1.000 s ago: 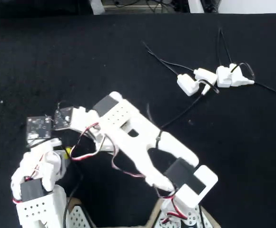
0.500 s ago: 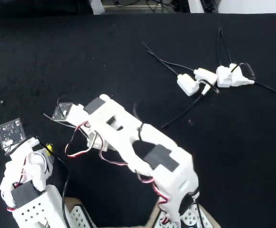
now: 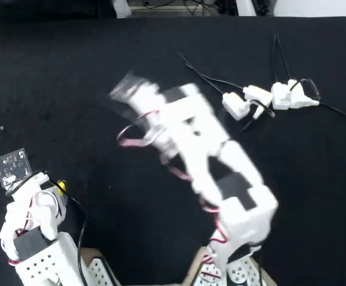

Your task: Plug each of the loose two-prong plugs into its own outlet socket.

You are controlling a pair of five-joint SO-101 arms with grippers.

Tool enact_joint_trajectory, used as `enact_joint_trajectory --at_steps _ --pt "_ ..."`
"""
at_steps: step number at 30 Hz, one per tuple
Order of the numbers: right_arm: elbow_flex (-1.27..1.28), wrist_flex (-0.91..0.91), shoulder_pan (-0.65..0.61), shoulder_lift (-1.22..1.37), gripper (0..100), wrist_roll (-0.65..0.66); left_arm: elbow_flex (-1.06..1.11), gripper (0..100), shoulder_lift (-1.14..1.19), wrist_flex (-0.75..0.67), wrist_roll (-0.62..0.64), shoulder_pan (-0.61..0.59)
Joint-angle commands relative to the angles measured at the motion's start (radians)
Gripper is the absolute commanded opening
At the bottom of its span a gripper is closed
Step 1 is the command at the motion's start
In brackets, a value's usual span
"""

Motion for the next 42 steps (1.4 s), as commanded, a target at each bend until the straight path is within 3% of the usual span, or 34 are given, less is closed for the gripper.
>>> enact_joint_trajectory --at_steps 1,5,14,19,21,32,37,42 --pt "-0.038 -0.058 0.229 -0.114 1.1 0.003 -0.051 26 0.003 -0.002 0.009 -0.012" --pt "-0.028 -0.147 0.331 -0.110 1.1 0.000 -0.047 26 0.003 -0.002 0.009 0.019" --pt "-0.127 -0.292 0.313 0.133 2.4 -0.115 -0.022 26 0.003 -0.023 0.009 0.064" --pt "-0.331 -0.161 0.307 0.260 27.4 -0.143 -0.022 26 0.003 -0.023 0.009 0.064" --pt "-0.406 -0.092 0.305 0.260 29.6 -0.117 -0.022 26 0.003 -0.023 0.009 0.064" --pt "-0.567 0.141 0.296 0.028 26.7 -0.112 -0.022 26 0.003 -0.023 0.009 0.064" --pt "-0.466 0.201 0.278 -0.157 1.2 -0.138 -0.051 26 0.002 -0.015 0.011 0.061" --pt "-0.223 0.141 0.238 -0.407 1.2 -0.233 -0.076 8 0.002 -0.014 0.055 0.065"
